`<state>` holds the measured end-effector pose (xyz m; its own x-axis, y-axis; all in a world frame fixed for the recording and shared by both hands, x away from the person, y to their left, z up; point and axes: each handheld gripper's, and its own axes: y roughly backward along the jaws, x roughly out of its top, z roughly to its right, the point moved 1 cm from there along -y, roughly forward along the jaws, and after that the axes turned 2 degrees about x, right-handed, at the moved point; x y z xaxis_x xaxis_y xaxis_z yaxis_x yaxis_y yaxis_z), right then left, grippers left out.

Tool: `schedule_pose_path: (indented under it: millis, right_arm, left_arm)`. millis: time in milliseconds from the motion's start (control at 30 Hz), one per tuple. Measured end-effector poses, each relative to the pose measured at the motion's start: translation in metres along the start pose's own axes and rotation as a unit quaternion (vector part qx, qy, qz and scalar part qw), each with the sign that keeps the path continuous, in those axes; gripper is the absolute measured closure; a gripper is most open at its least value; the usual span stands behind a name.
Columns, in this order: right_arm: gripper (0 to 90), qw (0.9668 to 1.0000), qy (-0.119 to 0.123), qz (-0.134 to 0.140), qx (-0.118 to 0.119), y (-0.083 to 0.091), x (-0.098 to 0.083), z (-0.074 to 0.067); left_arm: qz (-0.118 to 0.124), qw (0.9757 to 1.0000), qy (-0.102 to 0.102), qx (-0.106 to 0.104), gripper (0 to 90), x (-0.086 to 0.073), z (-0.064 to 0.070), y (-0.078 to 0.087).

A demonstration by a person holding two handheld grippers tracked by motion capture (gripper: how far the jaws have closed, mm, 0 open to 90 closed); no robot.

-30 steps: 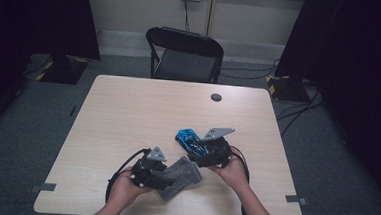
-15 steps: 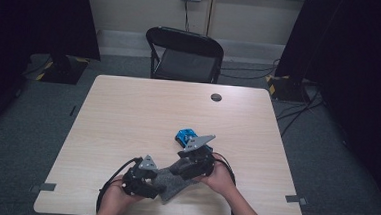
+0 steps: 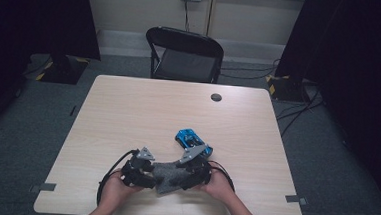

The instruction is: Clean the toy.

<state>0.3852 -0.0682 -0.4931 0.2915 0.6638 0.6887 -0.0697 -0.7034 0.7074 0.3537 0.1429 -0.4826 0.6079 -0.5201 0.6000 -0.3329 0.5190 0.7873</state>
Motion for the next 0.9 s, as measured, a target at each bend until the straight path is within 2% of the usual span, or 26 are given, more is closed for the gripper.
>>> schedule_pose_path:
  millis: [100,233,367,467,733,900]
  right_arm:
    - [39.3,0.9999,0.005,-0.011,-0.009,-0.001,0.0,0.0]
    - [47.6,0.9996,-0.014,-0.014,-0.019,-0.001,0.001,0.001]
    - [66.4,0.9989,-0.032,-0.022,-0.026,0.0,0.002,0.002]
    - [73.0,0.9982,-0.045,-0.032,-0.023,0.002,0.003,0.002]
    - [75.0,0.9973,-0.056,-0.04,-0.025,0.015,0.004,0.0]
    - [75.0,0.9972,-0.066,-0.024,-0.027,0.035,0.003,0.002]
  left_arm:
    - [0.005,1.0,-0.001,-0.002,42.0,0.002,0.0,0.001]
    - [0.03,0.9994,-0.003,-0.014,40.8,0.007,0.0,0.008]
    - [0.048,0.9987,-0.007,-0.015,38.5,0.013,-0.002,0.018]
    - [0.062,0.998,-0.009,-0.011,36.4,0.018,-0.006,0.024]
    - [0.096,0.9953,0.004,-0.011,30.1,0.031,-0.014,0.034]
    - [0.095,0.9954,-0.003,-0.008,29.5,0.039,-0.013,0.029]
